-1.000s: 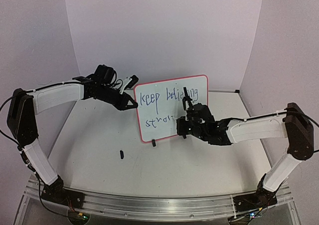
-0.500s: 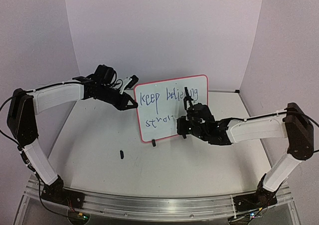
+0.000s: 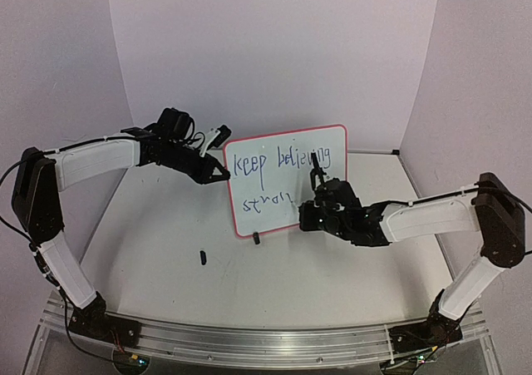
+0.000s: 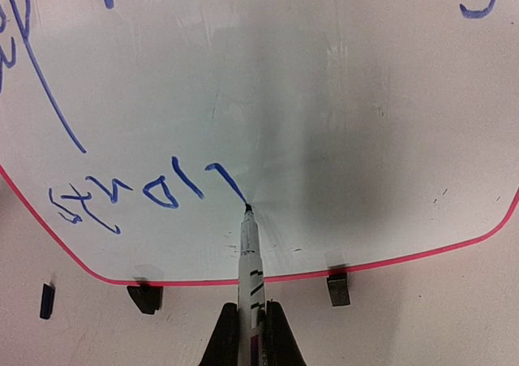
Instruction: Write a sentence on the whiteboard
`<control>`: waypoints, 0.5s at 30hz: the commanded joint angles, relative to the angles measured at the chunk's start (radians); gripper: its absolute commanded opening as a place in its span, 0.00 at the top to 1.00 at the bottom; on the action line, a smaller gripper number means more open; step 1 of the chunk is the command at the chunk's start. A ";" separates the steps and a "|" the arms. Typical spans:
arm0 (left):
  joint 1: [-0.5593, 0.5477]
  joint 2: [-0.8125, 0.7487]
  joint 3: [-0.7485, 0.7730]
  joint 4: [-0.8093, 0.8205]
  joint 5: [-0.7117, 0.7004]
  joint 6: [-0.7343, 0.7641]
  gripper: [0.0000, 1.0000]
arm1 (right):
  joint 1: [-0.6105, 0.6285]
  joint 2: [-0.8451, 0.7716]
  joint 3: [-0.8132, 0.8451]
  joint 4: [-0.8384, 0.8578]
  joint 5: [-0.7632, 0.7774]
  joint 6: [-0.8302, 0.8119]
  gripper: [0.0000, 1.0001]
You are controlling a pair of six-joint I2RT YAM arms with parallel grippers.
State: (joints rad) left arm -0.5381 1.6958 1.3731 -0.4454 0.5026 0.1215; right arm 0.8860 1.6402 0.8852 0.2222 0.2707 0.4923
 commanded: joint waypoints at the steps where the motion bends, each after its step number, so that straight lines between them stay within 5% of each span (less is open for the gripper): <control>1: -0.020 0.055 -0.025 -0.151 -0.065 0.045 1.00 | -0.013 -0.090 -0.017 0.032 0.005 0.002 1.00; 15: -0.021 0.057 -0.026 -0.153 -0.067 0.044 1.00 | -0.209 -0.145 -0.228 0.394 -0.503 0.035 1.00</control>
State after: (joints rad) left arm -0.5388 1.6958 1.3731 -0.4458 0.5026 0.1215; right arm 0.7147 1.5291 0.6945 0.4782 -0.0582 0.5110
